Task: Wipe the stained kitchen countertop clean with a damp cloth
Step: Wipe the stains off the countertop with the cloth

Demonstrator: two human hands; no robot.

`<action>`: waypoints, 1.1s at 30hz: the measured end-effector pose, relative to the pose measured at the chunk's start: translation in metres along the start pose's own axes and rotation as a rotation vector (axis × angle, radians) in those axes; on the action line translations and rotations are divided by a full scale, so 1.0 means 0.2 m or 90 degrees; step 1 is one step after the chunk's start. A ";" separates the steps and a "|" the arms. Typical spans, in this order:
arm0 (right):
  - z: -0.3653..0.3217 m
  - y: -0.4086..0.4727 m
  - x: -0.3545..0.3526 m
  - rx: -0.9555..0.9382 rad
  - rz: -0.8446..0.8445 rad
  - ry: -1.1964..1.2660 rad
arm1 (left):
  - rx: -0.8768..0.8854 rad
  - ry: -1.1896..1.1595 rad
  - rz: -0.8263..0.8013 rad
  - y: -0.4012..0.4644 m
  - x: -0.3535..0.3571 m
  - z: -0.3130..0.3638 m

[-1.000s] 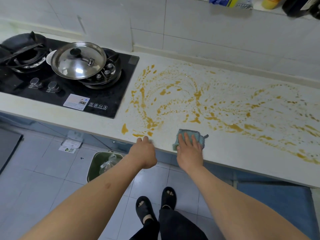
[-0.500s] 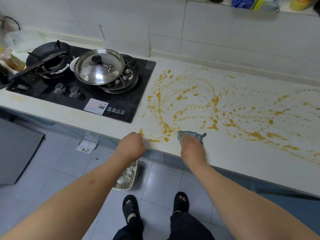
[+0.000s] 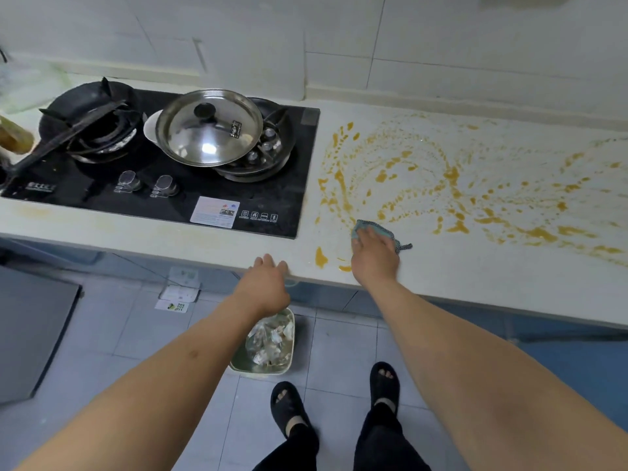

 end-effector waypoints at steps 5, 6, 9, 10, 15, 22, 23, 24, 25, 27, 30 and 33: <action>-0.27 -0.03 0.18 -0.055 -0.045 0.005 | 0.033 0.029 0.006 -0.02 -0.02 -0.03; -0.33 -0.03 0.21 -0.074 -0.058 0.001 | 0.037 0.029 0.005 -0.02 -0.02 -0.04; -0.43 -0.05 0.28 -0.145 -0.091 -0.027 | 0.042 0.028 0.004 -0.02 -0.03 -0.04; -0.45 -0.07 0.28 -0.179 -0.092 -0.044 | 0.043 0.030 0.002 -0.02 -0.03 -0.04; -0.44 -0.17 0.24 -0.356 -0.107 -0.114 | 0.030 0.046 -0.007 -0.02 -0.02 -0.03; -0.13 -0.28 0.09 -0.403 -0.110 -0.055 | 0.005 0.048 -0.015 -0.01 -0.01 -0.02; -0.07 -0.29 0.06 -0.392 -0.115 -0.048 | 0.003 0.052 -0.019 -0.01 -0.01 -0.01; 0.00 -0.30 0.02 -0.379 -0.114 -0.036 | 0.001 0.054 -0.021 0.00 -0.01 -0.01; 0.07 -0.31 -0.03 -0.366 -0.105 -0.022 | -0.001 0.054 -0.025 0.00 -0.01 -0.01; 0.22 -0.32 -0.13 -0.314 -0.082 0.003 | -0.004 0.055 -0.031 0.01 -0.01 -0.01; 0.41 -0.31 -0.24 -0.164 -0.036 0.029 | -0.003 0.062 -0.036 0.00 0.00 -0.01; 0.45 -0.29 -0.26 0.002 0.001 0.076 | 0.003 0.076 -0.035 -0.01 0.00 -0.01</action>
Point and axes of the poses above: each hand's wrist, its own y-axis towards the middle knuckle, its own x-axis out of the palm, z = x × y, the point moved 10 cm from there along y, towards the middle knuckle, and after that the axes turned 15 degrees about -z, right-handed, at the moved point
